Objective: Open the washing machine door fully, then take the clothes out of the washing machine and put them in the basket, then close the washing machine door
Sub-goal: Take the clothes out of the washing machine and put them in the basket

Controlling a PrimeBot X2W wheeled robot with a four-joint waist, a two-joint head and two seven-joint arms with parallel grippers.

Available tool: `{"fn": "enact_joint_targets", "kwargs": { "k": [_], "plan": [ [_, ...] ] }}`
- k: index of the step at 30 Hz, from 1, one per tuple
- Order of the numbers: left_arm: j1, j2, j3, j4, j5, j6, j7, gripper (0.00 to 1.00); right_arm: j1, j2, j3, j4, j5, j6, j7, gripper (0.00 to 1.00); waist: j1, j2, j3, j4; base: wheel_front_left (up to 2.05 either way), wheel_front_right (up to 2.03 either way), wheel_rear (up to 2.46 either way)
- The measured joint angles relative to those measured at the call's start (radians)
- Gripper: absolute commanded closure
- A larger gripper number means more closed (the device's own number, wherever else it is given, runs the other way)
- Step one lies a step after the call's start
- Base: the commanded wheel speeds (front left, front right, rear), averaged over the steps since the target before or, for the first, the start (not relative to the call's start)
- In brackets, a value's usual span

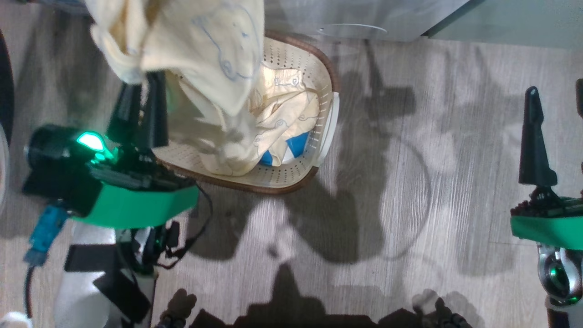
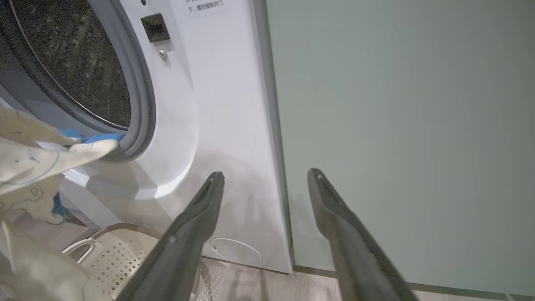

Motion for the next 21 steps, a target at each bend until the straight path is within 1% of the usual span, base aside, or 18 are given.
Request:
{"fn": "enact_joint_targets", "kwargs": {
  "k": [7,13,17,21],
  "plan": [
    [0.032,-0.002,-0.017,0.163,-0.005,-0.034,0.0,1.0,0.0,0.0,0.004,0.006,0.0,0.0,0.0,0.0,0.0,0.0,-0.007,-0.025,0.0,0.0,0.0],
    [0.022,-0.002,-0.046,0.424,-0.027,-0.078,0.0,1.0,0.0,0.004,0.012,0.013,0.001,0.0,0.0,0.0,0.0,0.0,-0.011,-0.049,0.0,0.0,0.0],
    [-0.043,0.006,-0.059,0.62,-0.026,-0.099,0.001,1.0,-0.001,0.013,0.021,0.015,0.003,0.0,0.0,0.0,0.0,0.0,-0.007,-0.068,0.0,0.0,0.0],
    [-0.144,0.032,-0.063,0.768,-0.025,-0.112,0.001,1.0,-0.002,0.023,0.024,0.016,0.011,0.0,0.0,0.0,0.0001,0.0,0.001,-0.096,0.0,0.0,0.0]
  ]
}}
